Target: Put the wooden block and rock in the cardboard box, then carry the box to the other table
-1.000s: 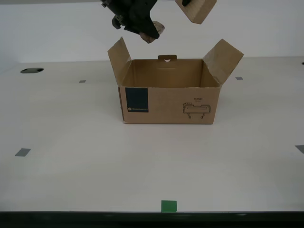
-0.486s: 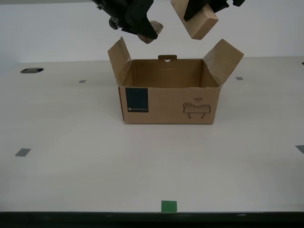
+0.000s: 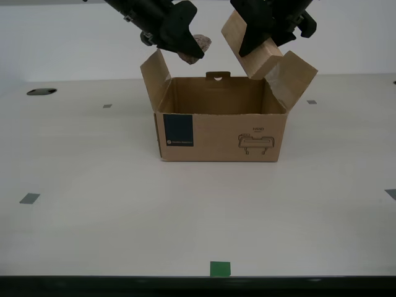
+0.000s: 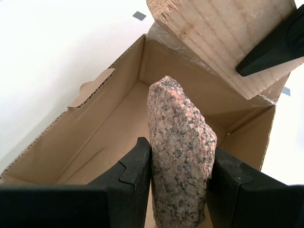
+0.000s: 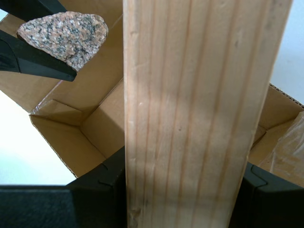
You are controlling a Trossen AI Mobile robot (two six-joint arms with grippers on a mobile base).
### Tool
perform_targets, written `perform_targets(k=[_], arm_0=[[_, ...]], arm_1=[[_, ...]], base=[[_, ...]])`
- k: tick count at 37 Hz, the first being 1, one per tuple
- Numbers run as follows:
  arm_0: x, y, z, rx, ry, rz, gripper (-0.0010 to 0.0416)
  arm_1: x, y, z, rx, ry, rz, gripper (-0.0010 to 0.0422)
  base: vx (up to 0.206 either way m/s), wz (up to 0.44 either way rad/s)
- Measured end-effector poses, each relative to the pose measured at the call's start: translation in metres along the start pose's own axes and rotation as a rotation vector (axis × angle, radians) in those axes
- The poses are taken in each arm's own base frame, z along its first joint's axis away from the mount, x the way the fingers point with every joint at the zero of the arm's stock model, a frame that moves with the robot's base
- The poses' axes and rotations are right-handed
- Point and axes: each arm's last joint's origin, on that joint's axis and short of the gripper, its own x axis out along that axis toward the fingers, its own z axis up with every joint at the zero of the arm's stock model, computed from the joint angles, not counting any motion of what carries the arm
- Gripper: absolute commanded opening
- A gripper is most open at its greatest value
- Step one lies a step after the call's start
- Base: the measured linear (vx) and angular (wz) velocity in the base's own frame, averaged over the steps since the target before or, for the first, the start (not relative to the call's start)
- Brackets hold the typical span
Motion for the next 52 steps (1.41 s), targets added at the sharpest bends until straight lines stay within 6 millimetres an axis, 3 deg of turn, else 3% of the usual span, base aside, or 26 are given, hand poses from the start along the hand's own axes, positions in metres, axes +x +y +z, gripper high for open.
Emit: perform_targets(k=[26,35,52], arm_0=[[0.0,0.0003,0.0001,0.01,-0.001,0.0,0.0],[0.0001,0.0004,0.0001,0.009,-0.001,0.001,0.0019],[0.0005,0.0015,0.0001,0.007,0.0,0.002,0.0143]], arm_1=[[0.0001,-0.0003,0.0002,-0.073,0.0,-0.001,0.0],[0.0001,-0.0004,0.0004,-0.073,0.0,-0.001,0.0006],[0.0002,-0.0005,0.0008,-0.076,-0.001,-0.001,0.0188]], base=[[0.0,0.0],[0.0,0.0],[0.0,0.0]])
